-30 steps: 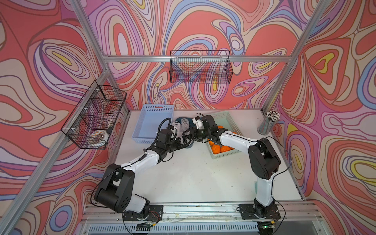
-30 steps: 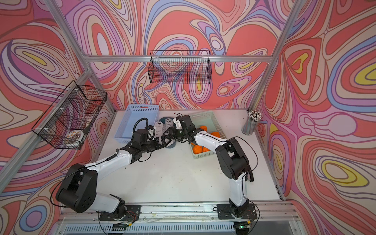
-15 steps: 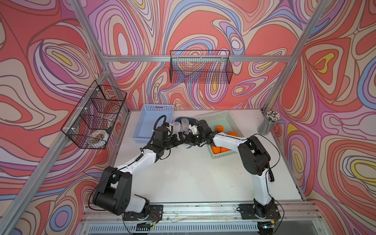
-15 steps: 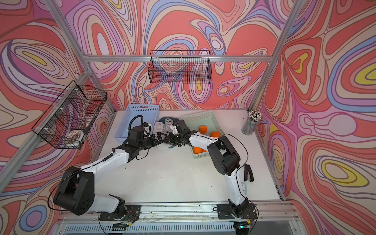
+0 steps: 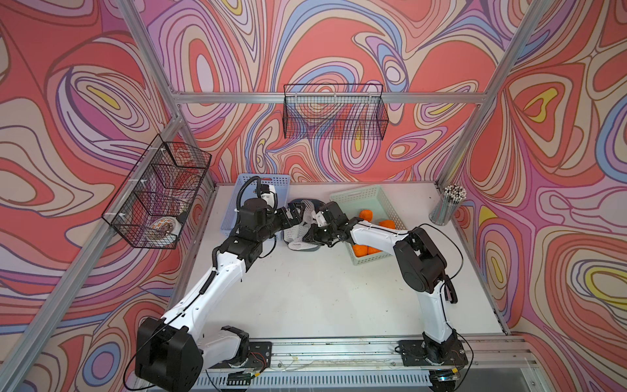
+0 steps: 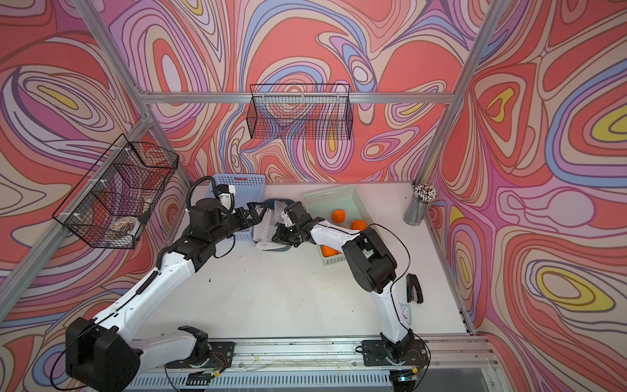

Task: Remove foam nets from oranges
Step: Place the foam net into the storage box, then reset both arms

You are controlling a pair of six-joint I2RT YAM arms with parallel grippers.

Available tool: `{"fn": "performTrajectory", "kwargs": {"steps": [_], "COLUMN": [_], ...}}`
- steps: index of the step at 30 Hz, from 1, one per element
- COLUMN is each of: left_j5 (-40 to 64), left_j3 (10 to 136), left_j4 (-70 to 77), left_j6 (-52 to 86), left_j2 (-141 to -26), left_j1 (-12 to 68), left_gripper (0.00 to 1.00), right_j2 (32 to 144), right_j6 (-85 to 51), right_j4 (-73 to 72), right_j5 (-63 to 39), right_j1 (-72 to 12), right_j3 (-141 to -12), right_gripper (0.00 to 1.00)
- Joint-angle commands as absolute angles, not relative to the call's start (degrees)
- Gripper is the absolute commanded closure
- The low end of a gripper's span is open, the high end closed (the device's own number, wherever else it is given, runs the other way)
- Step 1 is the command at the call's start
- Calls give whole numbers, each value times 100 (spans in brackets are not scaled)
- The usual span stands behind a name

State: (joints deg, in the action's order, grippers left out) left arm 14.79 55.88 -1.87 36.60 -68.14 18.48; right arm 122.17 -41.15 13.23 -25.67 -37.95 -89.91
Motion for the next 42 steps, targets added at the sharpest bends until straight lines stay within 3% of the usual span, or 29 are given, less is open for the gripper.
{"fn": "performTrajectory", "kwargs": {"steps": [1, 13, 18, 21, 26, 29, 35, 42], "left_j5": [1417, 1323, 1132, 764, -527, -1241, -2527, -3033], "left_j3": [5781, 5272, 5047, 4674, 3512, 2735, 1698, 1362], "left_j4": [-842, -1262, -1476, -1759, -1783, -1252, 251, 1654], "left_j6": [3329, 3175, 2994, 2912, 2735, 2463, 1717, 596], "left_j2": [-6564, -5732, -5163, -4582, -3657, -3220, -3184, -4057], "left_j1": [1832, 1835, 1835, 1837, 1833, 1845, 1836, 1812], "left_gripper": [0, 0, 0, 0, 0, 0, 0, 0], "right_j2": [12298, 12231, 11457, 10435, 7741, 6256, 4890, 4456], "right_j6": [-3953, -3324, -2875, -2526, -1822, -1431, -901, -333], "right_j4": [1702, 2583, 2192, 1908, 1418, 1189, 923, -706], "right_j5": [-2235, -1106, -813, -416, 1603, 3161, 4976, 4676], "right_j1": [-3797, -3758, -3762, -3762, -3764, -3733, -3601, -2649], "right_j3": [-9362, -10356, -10068, -9207, -6463, -5011, -3667, -2262], "right_gripper": [78, 70, 64, 49, 2, 2, 2, 2]}}
